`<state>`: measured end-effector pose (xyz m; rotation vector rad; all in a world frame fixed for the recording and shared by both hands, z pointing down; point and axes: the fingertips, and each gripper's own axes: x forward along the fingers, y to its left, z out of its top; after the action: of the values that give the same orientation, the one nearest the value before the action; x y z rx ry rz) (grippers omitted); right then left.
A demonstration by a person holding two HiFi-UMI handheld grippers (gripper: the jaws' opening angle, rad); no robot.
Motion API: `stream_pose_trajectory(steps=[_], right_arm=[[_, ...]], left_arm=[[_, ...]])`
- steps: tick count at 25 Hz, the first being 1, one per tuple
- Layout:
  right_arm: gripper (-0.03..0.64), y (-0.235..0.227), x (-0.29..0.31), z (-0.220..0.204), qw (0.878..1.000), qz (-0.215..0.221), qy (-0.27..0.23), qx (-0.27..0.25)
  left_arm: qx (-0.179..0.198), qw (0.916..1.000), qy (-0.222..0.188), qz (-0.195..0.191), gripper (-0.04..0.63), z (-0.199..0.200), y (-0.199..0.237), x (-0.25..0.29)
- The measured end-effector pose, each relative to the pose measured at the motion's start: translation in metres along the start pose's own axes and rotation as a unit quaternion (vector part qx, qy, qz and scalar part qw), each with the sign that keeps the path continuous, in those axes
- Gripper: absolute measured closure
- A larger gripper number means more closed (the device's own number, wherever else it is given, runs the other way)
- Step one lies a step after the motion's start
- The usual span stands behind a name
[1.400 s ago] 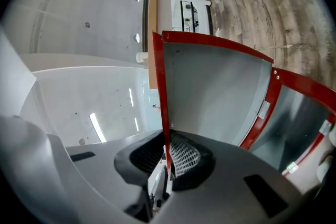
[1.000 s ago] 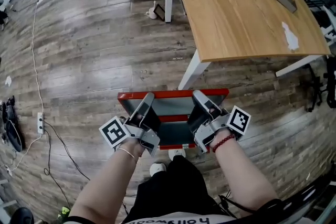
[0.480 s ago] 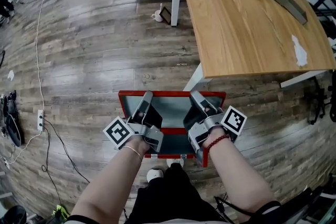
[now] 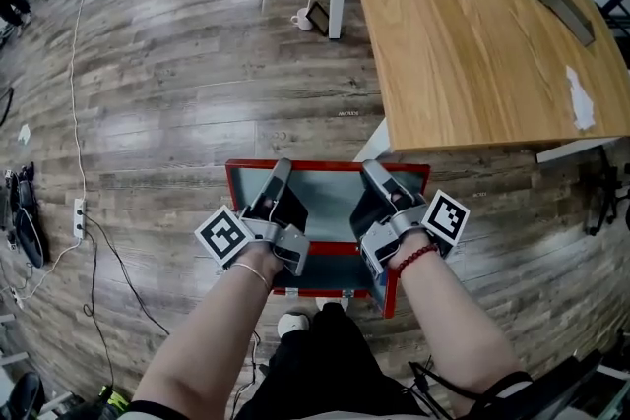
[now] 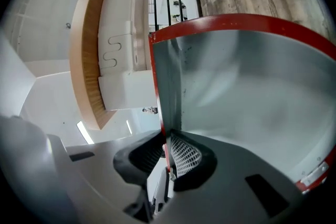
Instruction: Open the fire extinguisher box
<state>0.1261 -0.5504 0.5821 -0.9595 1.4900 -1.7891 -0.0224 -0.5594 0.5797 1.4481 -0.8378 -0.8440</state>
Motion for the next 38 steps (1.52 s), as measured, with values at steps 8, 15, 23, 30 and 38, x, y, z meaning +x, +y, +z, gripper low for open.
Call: stream_pose_trajectory(steps=[8,15,23,30,38], right_arm=[[0.569,-0.006,0.009,0.007,1.0,0.008,0.001,0.011],[0.563,-0.01,0.012,0.008,1.0,0.021,0.018,0.003],[0.561,-0.008,0.012,0.007,0.999,0.035,0.029,0.008],[0.561,0.0,0.006,0.003,0.999,0.045,0.03,0.001],[0.522,-0.002,-0.016,-0.001,0.999,0.047,0.008,0.014]], left_arm=[[-0.013,0.9999,-0.001,-0.002,0.551,0.003,0.007,0.01],[-0.031,0.9992,-0.024,-0.009,0.551,0.005,0.013,0.01],[-0.027,0.9994,-0.014,-0.017,0.549,0.005,0.012,0.009],[-0.043,0.9979,-0.025,-0.04,0.551,0.004,0.004,0.001],[-0.047,0.9969,-0.023,-0.059,0.549,0.005,-0.006,-0.019]])
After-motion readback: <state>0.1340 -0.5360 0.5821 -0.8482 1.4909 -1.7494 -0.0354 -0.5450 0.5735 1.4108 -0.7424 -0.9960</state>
